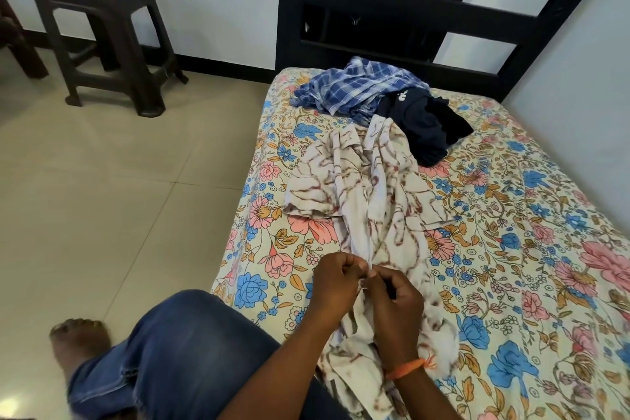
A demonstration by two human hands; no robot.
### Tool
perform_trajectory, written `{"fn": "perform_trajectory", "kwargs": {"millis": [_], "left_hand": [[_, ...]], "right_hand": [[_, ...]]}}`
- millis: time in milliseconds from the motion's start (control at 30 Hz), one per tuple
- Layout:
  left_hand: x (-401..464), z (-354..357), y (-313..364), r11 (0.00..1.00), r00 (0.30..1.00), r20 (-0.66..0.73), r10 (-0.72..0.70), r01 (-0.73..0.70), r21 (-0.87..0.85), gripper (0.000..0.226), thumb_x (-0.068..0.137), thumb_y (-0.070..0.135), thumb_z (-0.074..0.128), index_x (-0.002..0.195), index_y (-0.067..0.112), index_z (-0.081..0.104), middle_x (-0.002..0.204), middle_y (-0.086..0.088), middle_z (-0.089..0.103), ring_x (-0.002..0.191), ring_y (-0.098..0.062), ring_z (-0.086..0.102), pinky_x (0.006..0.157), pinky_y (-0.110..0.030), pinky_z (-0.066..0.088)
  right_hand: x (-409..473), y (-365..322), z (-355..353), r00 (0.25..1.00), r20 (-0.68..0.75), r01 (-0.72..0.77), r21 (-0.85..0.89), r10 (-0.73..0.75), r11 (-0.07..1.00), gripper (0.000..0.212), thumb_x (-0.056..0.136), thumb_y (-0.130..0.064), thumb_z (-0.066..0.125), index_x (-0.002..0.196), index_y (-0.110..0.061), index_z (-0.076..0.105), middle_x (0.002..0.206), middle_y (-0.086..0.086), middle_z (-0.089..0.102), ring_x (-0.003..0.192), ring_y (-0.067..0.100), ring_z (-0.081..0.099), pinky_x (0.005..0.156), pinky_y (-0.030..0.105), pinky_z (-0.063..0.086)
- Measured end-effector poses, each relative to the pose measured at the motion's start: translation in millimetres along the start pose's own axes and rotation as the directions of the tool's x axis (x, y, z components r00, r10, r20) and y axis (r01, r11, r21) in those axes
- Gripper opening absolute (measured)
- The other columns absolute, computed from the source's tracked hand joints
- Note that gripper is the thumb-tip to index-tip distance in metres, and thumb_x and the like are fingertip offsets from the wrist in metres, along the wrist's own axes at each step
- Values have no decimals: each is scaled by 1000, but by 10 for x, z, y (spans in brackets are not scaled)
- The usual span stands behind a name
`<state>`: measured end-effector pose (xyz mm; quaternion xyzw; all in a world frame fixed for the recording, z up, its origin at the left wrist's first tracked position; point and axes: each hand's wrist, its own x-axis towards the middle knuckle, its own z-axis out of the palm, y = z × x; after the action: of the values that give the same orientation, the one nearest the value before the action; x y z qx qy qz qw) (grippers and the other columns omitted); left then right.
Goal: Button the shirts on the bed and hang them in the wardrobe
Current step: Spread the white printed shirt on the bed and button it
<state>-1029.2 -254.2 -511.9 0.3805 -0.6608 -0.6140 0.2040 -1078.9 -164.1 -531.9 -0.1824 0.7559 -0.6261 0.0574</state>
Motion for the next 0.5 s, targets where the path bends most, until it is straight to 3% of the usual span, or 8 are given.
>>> {"fn": "perform_trajectory", "kwargs": {"millis": [100,267,400,500], "left_hand": [[19,8,-39,1000,1000,-26,1,-1,22,20,92,12,62,76,16,74,69,7,71,65,1,65,63,-14,46],[29,3,-50,1000,1000,-18,-10,10,-15,19,92,13,62,80,15,76,70,6,71,61,-1,64,62,-16,46],[24,-9,-53,998,999,-35,-28,27,-50,17,91,12,63,81,11,77,73,0,74,68,-10,69,64,-20,51],[9,-28,-18,991,997,-47,-66,60,-122,16,88,8,65,79,10,77,70,-3,74,65,-12,70,61,-19,52]], "right_hand": [[10,-43,-36,996,34,-84,165,79,983,19,92,-1,63,86,-14,76,81,0,76,76,11,70,66,17,53],[48,-64,-76,988,95,-140,237,120,962,19,89,3,65,89,-11,77,84,3,77,79,17,72,67,19,55],[88,-19,-81,981,136,-169,246,139,954,17,82,8,70,89,-5,78,87,10,76,86,29,73,80,39,58],[60,3,-45,985,115,-150,209,128,966,18,80,6,73,89,-8,79,89,7,76,88,27,72,84,46,57]]}}
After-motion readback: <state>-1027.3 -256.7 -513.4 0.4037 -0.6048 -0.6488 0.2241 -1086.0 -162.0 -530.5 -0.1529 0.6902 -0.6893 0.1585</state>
